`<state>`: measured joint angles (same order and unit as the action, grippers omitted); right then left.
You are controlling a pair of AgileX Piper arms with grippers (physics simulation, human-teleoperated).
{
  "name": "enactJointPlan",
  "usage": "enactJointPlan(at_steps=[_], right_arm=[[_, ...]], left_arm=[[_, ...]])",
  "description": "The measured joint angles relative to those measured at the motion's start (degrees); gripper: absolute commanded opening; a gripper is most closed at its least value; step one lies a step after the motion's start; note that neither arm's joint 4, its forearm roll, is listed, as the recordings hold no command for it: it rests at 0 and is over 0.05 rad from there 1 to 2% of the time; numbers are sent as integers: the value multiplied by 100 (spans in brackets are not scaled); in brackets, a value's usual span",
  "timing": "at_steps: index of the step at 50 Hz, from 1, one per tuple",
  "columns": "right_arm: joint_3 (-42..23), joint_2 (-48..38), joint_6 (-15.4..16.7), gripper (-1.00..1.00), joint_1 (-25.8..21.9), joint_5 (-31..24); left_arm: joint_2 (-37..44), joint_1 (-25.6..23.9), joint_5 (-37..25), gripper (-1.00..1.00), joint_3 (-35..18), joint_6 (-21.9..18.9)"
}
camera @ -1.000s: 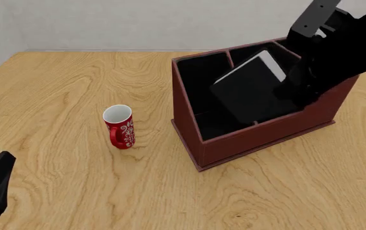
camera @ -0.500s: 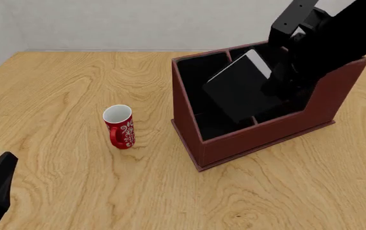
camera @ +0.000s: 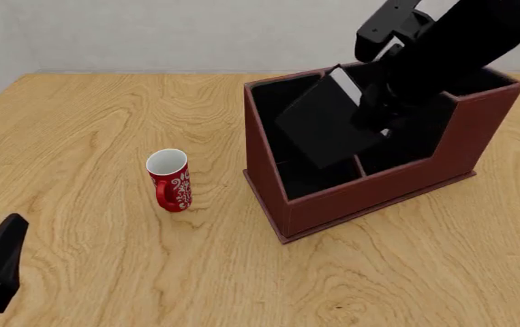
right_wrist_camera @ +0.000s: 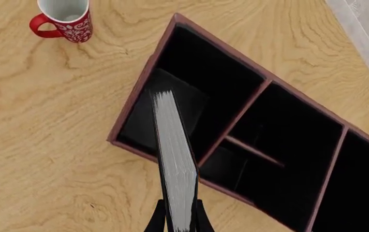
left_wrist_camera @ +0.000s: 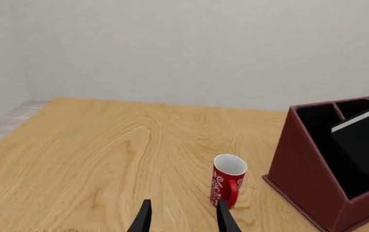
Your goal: Pick up the book and place it in the left compartment of the caddy.
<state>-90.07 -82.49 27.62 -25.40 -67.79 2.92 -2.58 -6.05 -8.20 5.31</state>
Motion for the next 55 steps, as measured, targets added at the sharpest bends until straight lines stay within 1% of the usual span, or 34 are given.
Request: enactJointPlan(at_steps=[22, 55], right_arm=[[-89, -302, -118, -100, -100, 2], [-217, -665, -296, -100, -149, 27]], left_arm=[[168, 48, 386, 100, 283, -19], [380, 48, 731, 100, 496, -15]])
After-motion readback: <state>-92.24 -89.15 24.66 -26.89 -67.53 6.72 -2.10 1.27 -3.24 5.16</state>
